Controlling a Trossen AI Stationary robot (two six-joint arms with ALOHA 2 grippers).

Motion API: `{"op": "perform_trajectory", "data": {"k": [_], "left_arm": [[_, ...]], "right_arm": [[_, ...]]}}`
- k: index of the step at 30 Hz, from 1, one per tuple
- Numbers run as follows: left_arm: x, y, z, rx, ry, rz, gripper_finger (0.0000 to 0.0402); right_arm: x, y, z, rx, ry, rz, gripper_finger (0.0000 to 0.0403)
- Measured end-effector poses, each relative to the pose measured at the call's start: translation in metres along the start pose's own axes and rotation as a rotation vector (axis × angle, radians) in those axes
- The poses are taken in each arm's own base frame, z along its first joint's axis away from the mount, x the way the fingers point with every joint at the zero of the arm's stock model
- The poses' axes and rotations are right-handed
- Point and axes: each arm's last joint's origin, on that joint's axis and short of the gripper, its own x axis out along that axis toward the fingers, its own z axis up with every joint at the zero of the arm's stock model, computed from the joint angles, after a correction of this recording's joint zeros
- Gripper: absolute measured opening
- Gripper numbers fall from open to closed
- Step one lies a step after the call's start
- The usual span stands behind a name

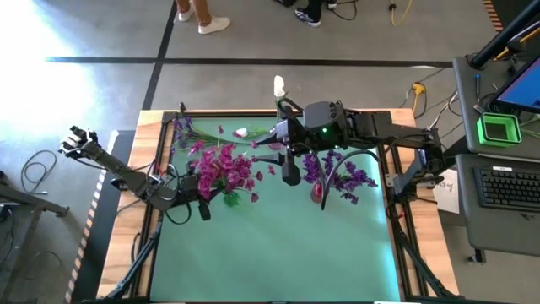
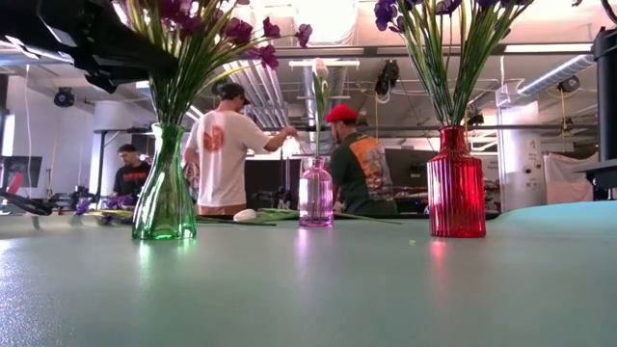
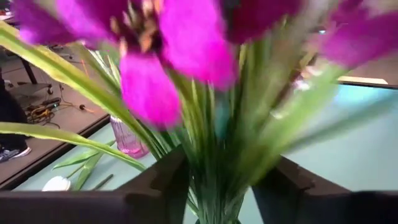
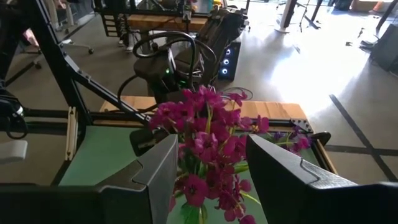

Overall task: Sort flowers into vase by color
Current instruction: Put the pink flowers into the green flower vase, then put the white tulip into the purple flower vase

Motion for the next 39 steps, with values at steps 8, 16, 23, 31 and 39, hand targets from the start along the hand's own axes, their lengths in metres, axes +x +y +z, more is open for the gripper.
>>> {"op": "perform_trajectory", "data": {"k": [8, 16, 23, 31, 39], "left_arm": [[-0.001, -0.002, 0.007, 0.003, 0.013, -0.008, 0.0215], [-0.005, -0.003, 0.022, -0.048, 0.161, -0.036, 0.0251], [-0.012, 0.003, 0.038, -0.069, 0.277, -0.005, 0.0278], [-0.023, 0.009, 0.059, -0.13, 0.431, -0.046, 0.029], [-0.036, 0.019, 0.087, -0.151, 0.51, -0.046, 0.0291]], "right_arm": [[0.0, 0.0, 0.0, -0.001, 0.0, 0.0, 0.0183], [0.0, 0.0, 0.0, -0.001, 0.001, 0.0, 0.0183], [0.0, 0.0, 0.0, -0.001, 0.0, 0.0, 0.0183], [0.0, 0.0, 0.0, 0.011, 0.0, 0.0, 0.0183], [-0.002, -0.006, 0.0, 0.064, 0.011, -0.162, 0.0183]]}}
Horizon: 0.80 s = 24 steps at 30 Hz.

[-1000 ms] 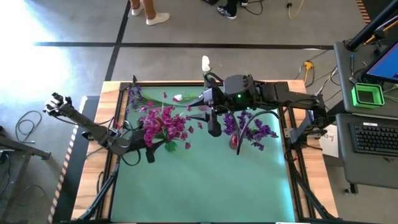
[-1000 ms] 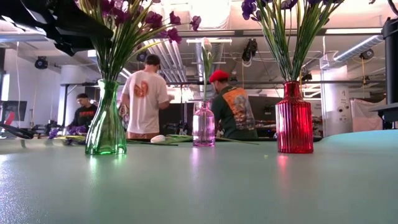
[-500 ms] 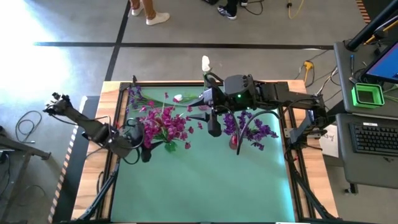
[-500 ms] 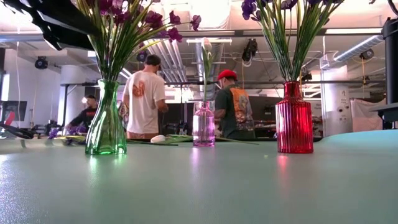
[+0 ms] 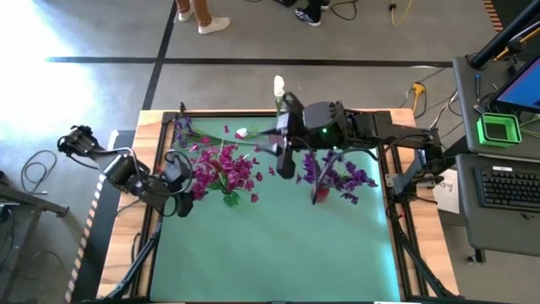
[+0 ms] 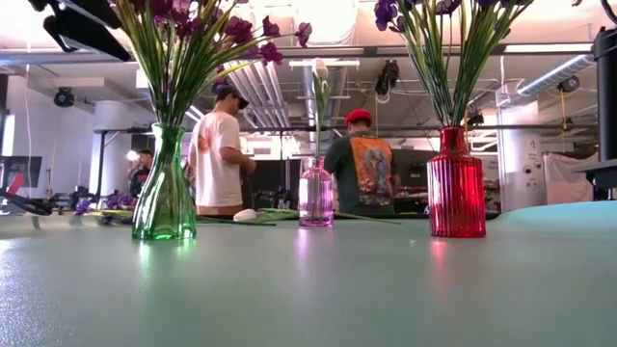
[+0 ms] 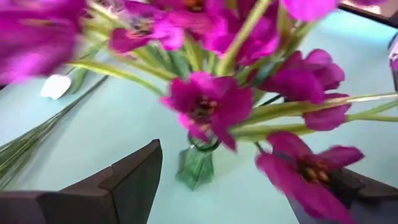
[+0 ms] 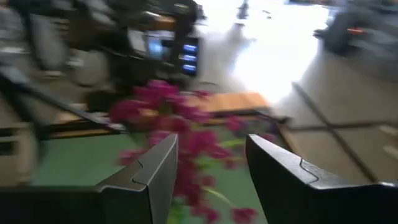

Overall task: Sort flowers into vase by color
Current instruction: Put the white tulip into the purple flower vase

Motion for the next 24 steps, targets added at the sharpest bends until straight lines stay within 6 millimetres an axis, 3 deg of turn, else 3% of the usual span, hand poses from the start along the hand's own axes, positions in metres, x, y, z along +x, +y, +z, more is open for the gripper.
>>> {"op": "perform_trajectory", "data": {"k": [3, 10, 20, 24], "left_arm": [[-0.009, 0.005, 0.004, -0.019, 0.03, 0.029, 0.0291], [-0.022, 0.013, 0.008, -0.046, 0.116, 0.094, 0.0291], [-0.031, 0.016, 0.013, -0.047, 0.175, 0.072, 0.0291], [-0.037, 0.016, 0.017, -0.061, 0.189, 0.059, 0.0291]], "right_arm": [[-0.006, -0.012, 0.002, 0.019, 0.03, -0.129, 0.0183], [-0.017, -0.053, 0.001, 0.095, 0.112, -0.251, 0.0183], [-0.032, -0.138, -0.015, 0.125, 0.245, -0.471, 0.0183], [-0.037, -0.166, -0.025, 0.079, 0.305, -0.424, 0.0183]]}}
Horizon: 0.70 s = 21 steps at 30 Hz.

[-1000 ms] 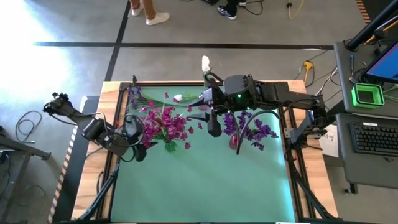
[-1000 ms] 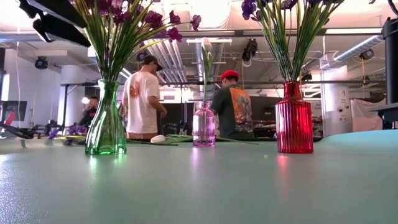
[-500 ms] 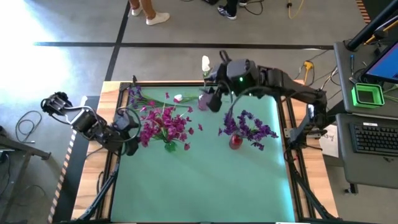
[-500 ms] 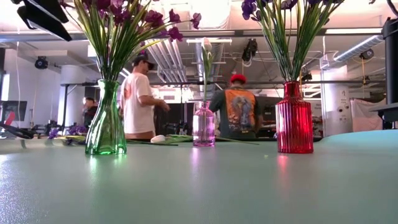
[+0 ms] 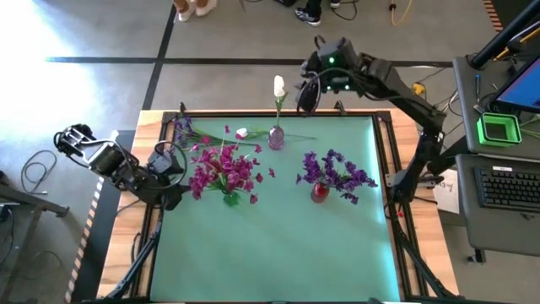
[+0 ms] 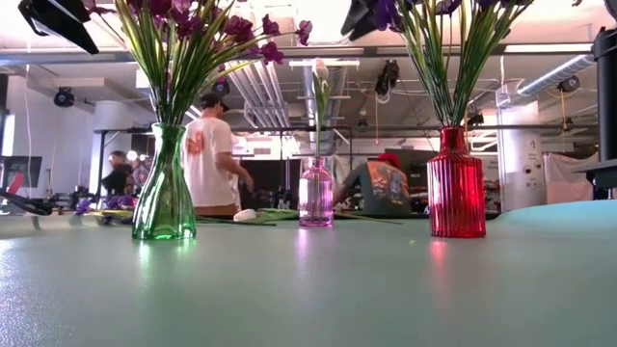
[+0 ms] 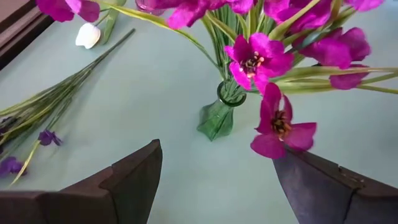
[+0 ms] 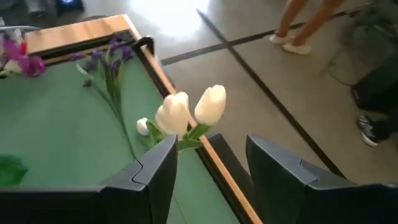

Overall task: Sort flowers into vase by color
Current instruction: Put the white tulip into the purple flower vase

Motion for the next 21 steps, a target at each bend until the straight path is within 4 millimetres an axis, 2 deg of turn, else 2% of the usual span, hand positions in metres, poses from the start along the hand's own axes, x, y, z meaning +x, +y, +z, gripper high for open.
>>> {"op": "perform_trajectory", "data": {"k": [7, 11, 14, 21], "left_arm": [[-0.007, 0.003, 0.003, 0.004, 0.005, 0.005, 0.0291], [-0.011, 0.004, 0.004, -0.005, 0.003, 0.002, 0.0291], [-0.011, 0.004, 0.005, -0.006, -0.003, 0.005, 0.0291], [-0.007, 0.002, 0.004, -0.007, 0.005, 0.019, 0.0291]], "right_arm": [[0.012, -0.042, -0.014, 0.004, 0.05, 0.014, 0.0183], [0.019, -0.057, -0.027, 0.052, 0.093, 0.048, 0.0183], [0.028, -0.059, -0.042, 0.068, 0.128, 0.097, 0.0183], [0.044, -0.057, -0.085, 0.039, 0.119, 0.09, 0.0183]]}}
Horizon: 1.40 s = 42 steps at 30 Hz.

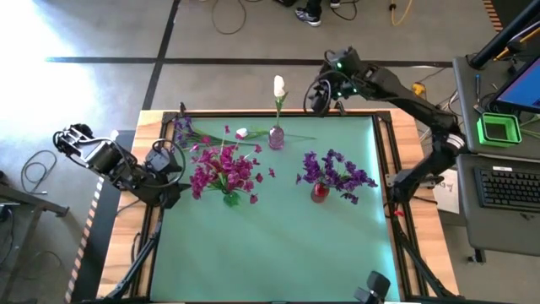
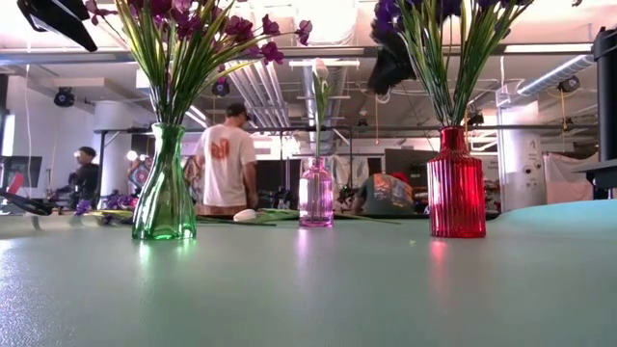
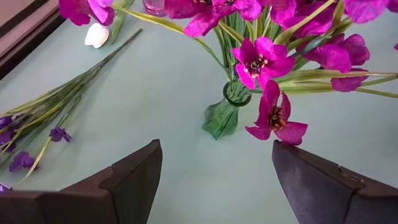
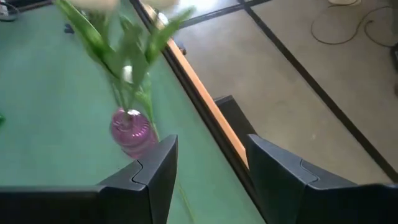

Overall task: Sort flowers into vase by color
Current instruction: Put the white tulip into the purple flower vase

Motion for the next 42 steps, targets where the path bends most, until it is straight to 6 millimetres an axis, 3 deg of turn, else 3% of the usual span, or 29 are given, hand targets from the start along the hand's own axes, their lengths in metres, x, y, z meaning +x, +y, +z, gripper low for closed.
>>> {"op": "perform_trajectory", "data": {"k": [12, 28, 42], "left_arm": [[0.002, -0.003, 0.001, -0.004, -0.011, 0.0, 0.0291], [0.005, -0.008, 0.002, -0.013, -0.005, 0.009, 0.0291], [0.005, -0.008, 0.002, -0.014, -0.005, 0.009, 0.0291]], "right_arm": [[0.037, 0.01, -0.078, -0.023, -0.056, -0.016, 0.0183], [0.084, -0.005, -0.129, 0.027, -0.358, -0.136, 0.0183], [0.135, -0.002, -0.177, 0.064, -0.162, -0.02, 0.0183]]}}
